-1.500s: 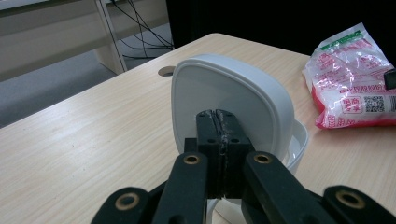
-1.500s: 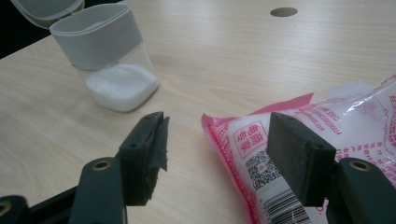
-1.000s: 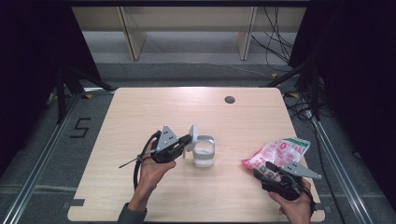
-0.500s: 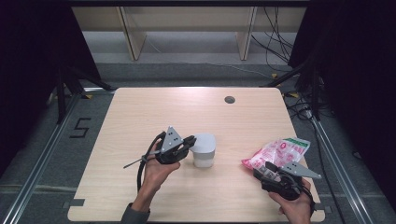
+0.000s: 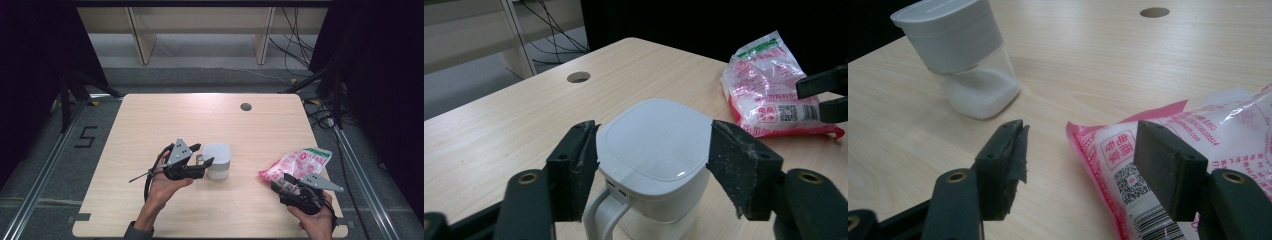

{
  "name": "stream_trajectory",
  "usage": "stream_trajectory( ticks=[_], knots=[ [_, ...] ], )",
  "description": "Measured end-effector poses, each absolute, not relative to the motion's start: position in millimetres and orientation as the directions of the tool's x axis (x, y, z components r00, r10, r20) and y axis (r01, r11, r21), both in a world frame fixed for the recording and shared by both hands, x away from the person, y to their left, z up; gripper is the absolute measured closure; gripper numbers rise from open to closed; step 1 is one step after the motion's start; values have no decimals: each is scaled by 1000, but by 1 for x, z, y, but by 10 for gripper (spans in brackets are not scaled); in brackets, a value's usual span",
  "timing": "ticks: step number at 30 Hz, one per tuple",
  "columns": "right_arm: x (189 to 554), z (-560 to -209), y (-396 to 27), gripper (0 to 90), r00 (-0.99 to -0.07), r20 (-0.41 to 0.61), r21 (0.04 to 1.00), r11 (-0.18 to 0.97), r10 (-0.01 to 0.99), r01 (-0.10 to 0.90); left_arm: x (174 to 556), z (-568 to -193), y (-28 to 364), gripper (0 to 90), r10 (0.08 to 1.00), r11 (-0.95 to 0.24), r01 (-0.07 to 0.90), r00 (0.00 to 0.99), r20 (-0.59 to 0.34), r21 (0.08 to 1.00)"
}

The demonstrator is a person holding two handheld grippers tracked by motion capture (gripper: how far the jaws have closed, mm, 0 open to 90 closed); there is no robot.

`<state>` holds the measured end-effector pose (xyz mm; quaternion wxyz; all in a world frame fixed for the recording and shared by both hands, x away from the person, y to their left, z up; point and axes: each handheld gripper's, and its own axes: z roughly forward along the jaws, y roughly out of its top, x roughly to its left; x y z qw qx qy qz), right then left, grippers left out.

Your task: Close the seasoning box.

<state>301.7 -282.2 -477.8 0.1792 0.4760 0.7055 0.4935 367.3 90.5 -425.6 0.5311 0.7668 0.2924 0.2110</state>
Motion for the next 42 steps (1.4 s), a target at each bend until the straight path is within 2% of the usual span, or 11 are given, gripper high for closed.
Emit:
stream_trajectory(
  ticks=[3,11,13,14,17,18,32,37,38,41,42],
  knots=[
    [305,-479,-285,378,-510,174,882,97,842,461,366,-427,92,302,671,-257,233,741,0,938],
    [301,-477,-281,374,-498,213,867,72,841,492,352,-434,99,285,669,-268,213,743,23,940],
    [303,-477,-282,374,-522,176,879,106,835,466,349,-434,102,282,673,-248,220,740,4,943],
    [302,-477,-279,373,-516,207,875,79,831,478,347,-434,102,279,672,-250,215,740,10,944],
    [304,-478,-281,371,-537,156,886,123,829,448,343,-434,105,275,676,-256,209,737,20,944],
    [302,-477,-279,370,-522,195,872,96,830,479,341,-433,106,272,676,-253,208,737,19,945],
    [303,-478,-280,368,-547,165,880,127,821,457,330,-444,111,271,668,-250,229,744,-4,941],
    [301,-478,-275,360,-553,207,872,104,807,478,326,-452,110,271,664,-265,237,748,-1,935],
    [302,-478,-277,359,-570,171,874,144,803,465,326,-453,111,271,667,-281,236,745,12,930],
    [300,-477,-275,358,-562,196,864,129,804,486,325,-457,111,271,668,-285,237,744,15,929],
    [302,-478,-277,357,-579,158,878,155,800,454,324,-459,111,271,669,-276,239,744,8,931]
  ],
)
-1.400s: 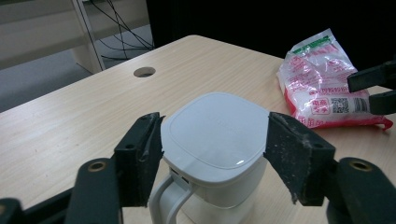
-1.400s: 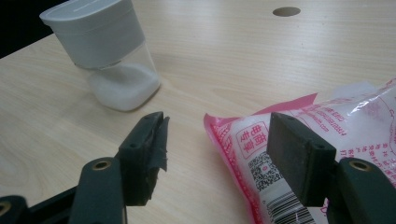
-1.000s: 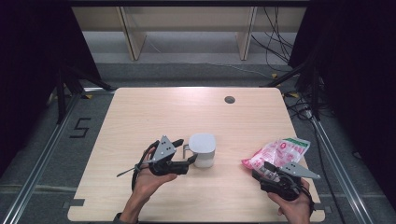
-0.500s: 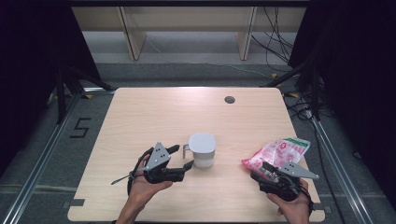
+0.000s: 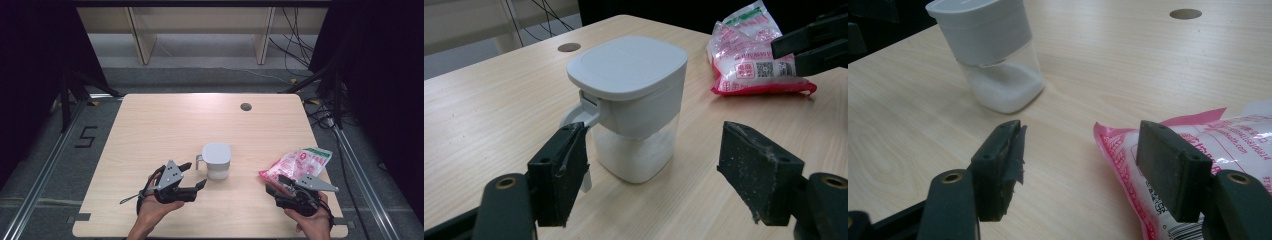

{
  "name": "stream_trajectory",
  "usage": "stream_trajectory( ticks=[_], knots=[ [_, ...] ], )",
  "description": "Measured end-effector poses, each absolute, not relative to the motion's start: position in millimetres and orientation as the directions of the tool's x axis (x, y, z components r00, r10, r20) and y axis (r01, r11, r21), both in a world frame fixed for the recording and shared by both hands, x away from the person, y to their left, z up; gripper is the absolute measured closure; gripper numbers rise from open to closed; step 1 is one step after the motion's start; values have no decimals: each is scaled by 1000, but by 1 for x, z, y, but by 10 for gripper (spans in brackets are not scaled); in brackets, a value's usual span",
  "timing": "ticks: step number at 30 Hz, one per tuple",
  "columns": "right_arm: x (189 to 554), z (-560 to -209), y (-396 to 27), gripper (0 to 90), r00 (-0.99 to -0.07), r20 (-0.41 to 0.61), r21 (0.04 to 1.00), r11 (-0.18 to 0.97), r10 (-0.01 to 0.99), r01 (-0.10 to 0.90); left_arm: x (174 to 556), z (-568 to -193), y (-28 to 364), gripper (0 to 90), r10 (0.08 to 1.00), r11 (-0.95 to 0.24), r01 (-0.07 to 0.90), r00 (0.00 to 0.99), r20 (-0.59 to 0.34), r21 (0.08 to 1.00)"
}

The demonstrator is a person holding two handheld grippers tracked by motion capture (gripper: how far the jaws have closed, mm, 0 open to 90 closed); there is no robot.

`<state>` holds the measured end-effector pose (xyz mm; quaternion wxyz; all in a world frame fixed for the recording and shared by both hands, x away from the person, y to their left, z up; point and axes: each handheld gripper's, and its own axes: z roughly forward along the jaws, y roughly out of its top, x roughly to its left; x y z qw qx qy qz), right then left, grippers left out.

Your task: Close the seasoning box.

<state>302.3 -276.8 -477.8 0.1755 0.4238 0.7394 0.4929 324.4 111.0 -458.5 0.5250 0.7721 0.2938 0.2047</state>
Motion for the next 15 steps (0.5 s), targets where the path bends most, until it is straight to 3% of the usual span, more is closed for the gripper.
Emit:
stream_trajectory(
  ticks=[12,15],
  knots=[
    [302,-479,-274,355,-596,186,876,143,781,461,319,-474,111,256,666,-266,243,746,-4,933],
    [304,-480,-275,355,-600,132,886,178,789,429,318,-476,110,253,668,-273,242,744,2,931]
  ],
)
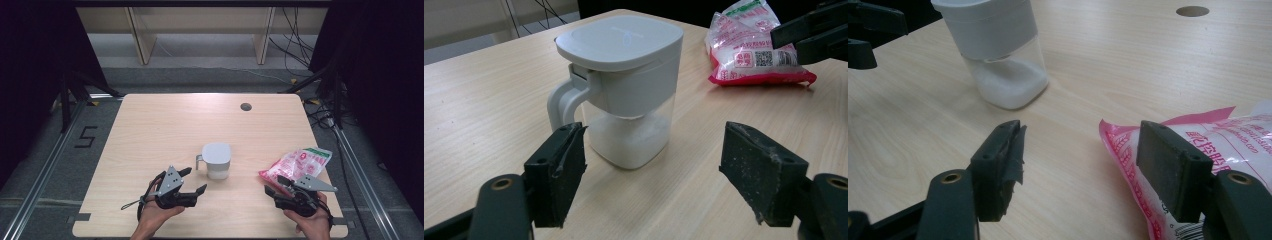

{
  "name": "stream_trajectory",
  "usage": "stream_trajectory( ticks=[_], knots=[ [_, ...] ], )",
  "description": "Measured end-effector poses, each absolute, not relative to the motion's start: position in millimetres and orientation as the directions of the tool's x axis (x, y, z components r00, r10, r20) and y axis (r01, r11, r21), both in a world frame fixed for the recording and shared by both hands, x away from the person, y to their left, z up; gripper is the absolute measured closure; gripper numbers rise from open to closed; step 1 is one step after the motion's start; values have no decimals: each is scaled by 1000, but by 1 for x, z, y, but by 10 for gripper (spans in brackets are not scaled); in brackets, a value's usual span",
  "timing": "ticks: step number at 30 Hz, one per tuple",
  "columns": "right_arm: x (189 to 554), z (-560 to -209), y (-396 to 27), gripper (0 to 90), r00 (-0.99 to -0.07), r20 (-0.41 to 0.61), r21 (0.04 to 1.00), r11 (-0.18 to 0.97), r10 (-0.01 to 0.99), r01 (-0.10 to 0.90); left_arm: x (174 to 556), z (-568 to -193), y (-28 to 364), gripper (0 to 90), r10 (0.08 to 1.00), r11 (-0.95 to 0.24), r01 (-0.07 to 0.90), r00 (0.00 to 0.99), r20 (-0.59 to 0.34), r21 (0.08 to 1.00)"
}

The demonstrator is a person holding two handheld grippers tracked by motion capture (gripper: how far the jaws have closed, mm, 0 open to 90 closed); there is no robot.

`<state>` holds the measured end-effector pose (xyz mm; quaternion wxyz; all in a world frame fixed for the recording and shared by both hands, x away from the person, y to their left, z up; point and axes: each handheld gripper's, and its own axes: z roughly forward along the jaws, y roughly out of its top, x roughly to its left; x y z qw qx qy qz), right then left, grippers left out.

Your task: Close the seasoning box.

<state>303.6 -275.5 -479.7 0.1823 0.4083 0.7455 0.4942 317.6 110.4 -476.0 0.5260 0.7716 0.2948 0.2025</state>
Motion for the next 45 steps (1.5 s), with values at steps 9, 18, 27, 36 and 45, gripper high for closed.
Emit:
stream_trajectory(
  ticks=[9,18,27,36,45],
  knots=[
    [300,-483,-268,329,-628,148,845,232,764,481,315,-487,110,246,667,-295,249,745,12,922],
    [296,-488,-264,322,-666,127,817,303,735,490,309,-500,109,239,667,-326,266,744,21,907],
    [288,-491,-263,311,-678,95,795,354,729,492,307,-509,113,237,681,-314,304,732,-10,900],
    [283,-493,-262,304,-704,108,771,388,702,505,307,-514,114,234,668,-361,302,744,18,882],
    [283,-494,-261,304,-697,85,776,392,712,495,306,-514,114,234,681,-344,323,733,-2,882]
  ],
)
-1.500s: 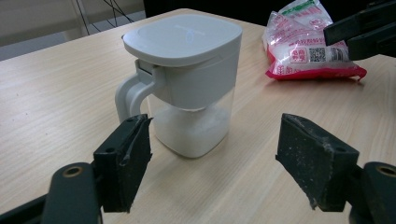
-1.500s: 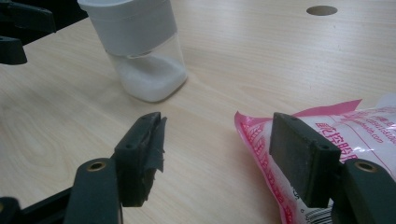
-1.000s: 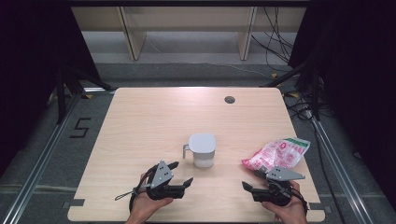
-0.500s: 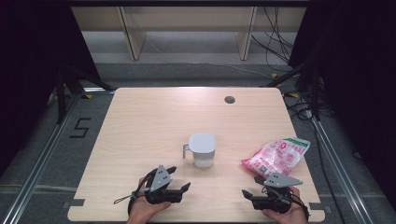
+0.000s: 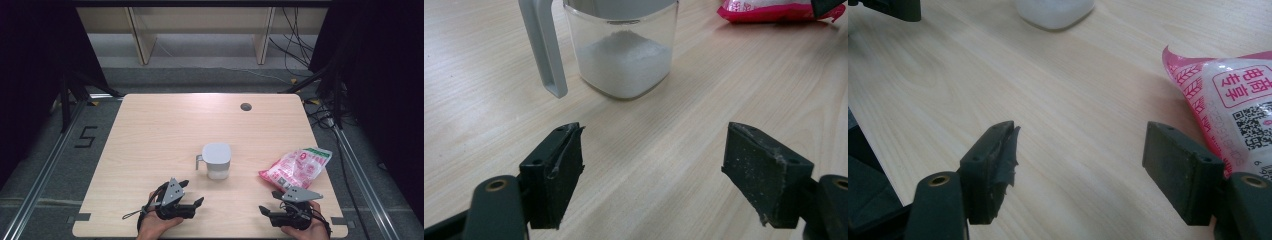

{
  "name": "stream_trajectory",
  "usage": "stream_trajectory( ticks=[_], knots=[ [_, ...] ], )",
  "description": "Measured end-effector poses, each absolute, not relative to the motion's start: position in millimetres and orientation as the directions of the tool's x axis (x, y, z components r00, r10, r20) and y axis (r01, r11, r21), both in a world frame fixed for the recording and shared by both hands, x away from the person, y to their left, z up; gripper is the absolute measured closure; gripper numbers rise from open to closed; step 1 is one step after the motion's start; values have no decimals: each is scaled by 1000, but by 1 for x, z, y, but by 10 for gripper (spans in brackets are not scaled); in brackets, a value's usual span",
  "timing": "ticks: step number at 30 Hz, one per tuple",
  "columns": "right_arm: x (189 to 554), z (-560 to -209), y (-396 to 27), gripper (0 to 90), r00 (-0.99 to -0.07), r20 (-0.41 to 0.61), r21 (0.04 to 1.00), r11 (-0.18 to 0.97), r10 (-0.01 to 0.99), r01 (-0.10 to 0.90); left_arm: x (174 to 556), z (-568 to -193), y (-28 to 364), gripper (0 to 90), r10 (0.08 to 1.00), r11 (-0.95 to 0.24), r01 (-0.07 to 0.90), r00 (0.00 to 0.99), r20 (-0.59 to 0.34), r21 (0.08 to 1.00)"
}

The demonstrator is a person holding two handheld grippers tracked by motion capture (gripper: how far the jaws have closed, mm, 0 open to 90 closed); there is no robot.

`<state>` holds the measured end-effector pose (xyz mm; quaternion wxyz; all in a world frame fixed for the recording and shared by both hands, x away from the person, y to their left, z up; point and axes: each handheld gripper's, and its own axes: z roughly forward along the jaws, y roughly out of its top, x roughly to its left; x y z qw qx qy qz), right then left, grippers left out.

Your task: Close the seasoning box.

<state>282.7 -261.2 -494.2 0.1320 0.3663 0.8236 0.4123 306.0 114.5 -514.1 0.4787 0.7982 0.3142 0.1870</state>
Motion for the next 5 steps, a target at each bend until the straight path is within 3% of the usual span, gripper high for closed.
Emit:
stream_trajectory(
  ticks=[5],
  knots=[
    [283,-494,-261,304,-703,98,764,399,704,506,307,-514,115,234,687,-336,337,727,-16,879]
  ],
)
